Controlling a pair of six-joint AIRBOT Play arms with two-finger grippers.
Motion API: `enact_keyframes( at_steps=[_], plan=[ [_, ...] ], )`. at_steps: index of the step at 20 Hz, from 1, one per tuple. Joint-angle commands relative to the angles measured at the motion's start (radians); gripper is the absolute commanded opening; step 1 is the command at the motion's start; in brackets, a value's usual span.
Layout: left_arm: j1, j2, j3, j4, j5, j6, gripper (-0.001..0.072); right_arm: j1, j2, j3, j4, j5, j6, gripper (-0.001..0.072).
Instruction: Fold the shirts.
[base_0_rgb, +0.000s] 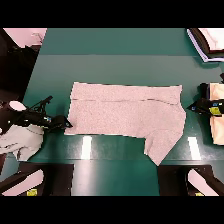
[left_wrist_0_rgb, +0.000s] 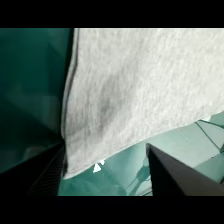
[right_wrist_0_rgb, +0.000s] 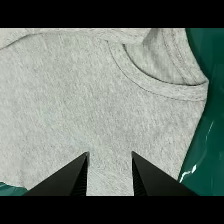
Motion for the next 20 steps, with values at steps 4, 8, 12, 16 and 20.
enact_keyframes(
  at_steps=[4,8,12,16,20],
  plan=[
    [-0.067,0.006,-0.045,-0.041,0.036,-0.003,0.0594,-0.003,0.018,-0.009,0.038,0.007,-0.007,0.0302],
    [-0.079,0.006,-0.027,-0.047,0.036,-0.003,0.0023,-0.003,0.018,-0.010,-0.044,0.051,-0.005,0.0303],
    [-0.079,0.006,0.059,-0.047,0.008,-0.008,0.0022,-0.003,0.058,-0.119,-0.200,0.132,0.064,0.0303],
    [-0.079,0.006,0.113,-0.050,0.003,-0.008,0.0022,-0.003,0.124,-0.320,-0.179,0.154,0.113,0.0346],
    [-0.079,0.006,0.113,-0.066,0.005,-0.007,0.0023,-0.003,0.115,-0.442,-0.110,0.146,0.151,0.0345]
  ],
)
